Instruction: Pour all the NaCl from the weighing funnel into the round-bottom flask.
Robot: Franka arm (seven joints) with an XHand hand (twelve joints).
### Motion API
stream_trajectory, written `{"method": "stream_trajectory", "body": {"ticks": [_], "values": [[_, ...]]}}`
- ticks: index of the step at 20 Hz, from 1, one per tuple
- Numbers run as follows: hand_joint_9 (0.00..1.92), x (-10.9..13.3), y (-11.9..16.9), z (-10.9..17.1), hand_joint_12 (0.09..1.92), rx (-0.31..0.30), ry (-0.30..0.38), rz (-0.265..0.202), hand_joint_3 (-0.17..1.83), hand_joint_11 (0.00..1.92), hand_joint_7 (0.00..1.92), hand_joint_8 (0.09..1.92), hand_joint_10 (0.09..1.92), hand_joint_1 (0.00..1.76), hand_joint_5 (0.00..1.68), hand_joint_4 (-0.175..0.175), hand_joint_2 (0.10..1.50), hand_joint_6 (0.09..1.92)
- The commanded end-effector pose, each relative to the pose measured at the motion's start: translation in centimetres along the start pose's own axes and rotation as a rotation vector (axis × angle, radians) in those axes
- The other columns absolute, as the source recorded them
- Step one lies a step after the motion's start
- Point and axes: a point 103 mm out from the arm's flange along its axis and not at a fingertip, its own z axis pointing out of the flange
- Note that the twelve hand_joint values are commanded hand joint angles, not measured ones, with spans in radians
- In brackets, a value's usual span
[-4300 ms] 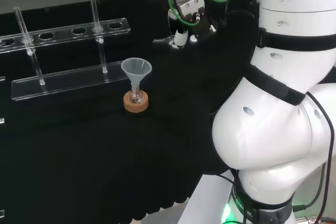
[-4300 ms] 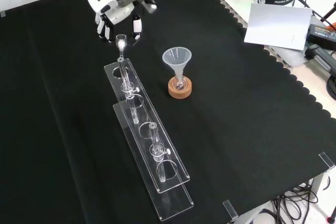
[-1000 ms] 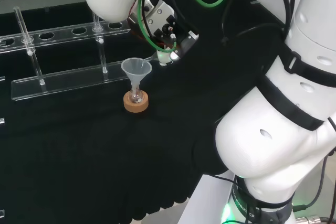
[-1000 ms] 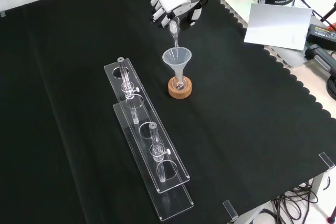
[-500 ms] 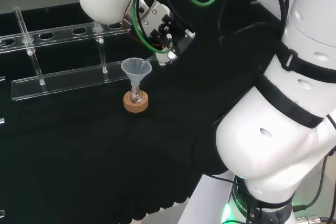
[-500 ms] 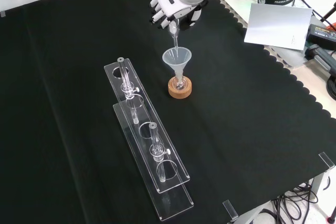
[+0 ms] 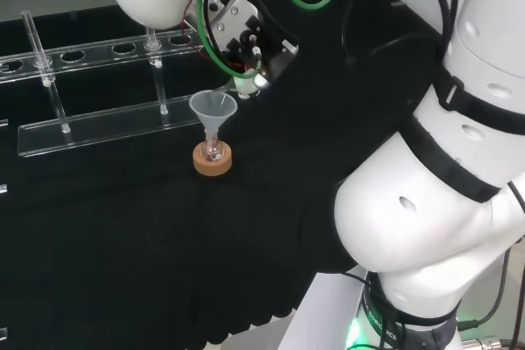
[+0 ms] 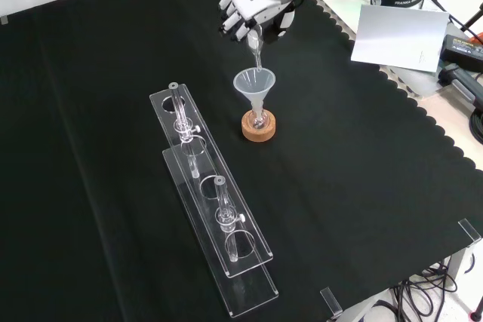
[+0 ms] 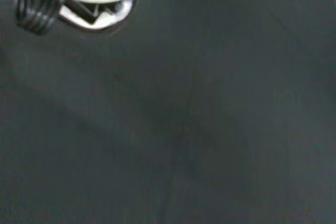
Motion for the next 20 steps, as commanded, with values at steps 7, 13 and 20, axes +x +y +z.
{"method": "stream_trajectory", "body": {"ticks": [7, 13, 20], "values": [[1.19, -0.6, 0.9, 2.0, 0.91, 0.042, -0.114, 0.03, 0.71, 1.04, 0.77, 0.6, 0.19, 1.16, 1.41, 0.175, 0.58, 0.44], [1.19, -0.4, 0.8, 1.3, 0.91, 0.019, -0.12, 0.032, 0.71, 1.04, 0.77, 0.6, 0.18, 1.16, 1.41, 0.175, 0.58, 0.44], [1.19, -0.6, 0.8, 0.7, 0.9, -0.018, -0.119, 0.033, 0.71, 1.04, 0.77, 0.6, 0.18, 1.16, 1.41, 0.175, 0.58, 0.44]]}}
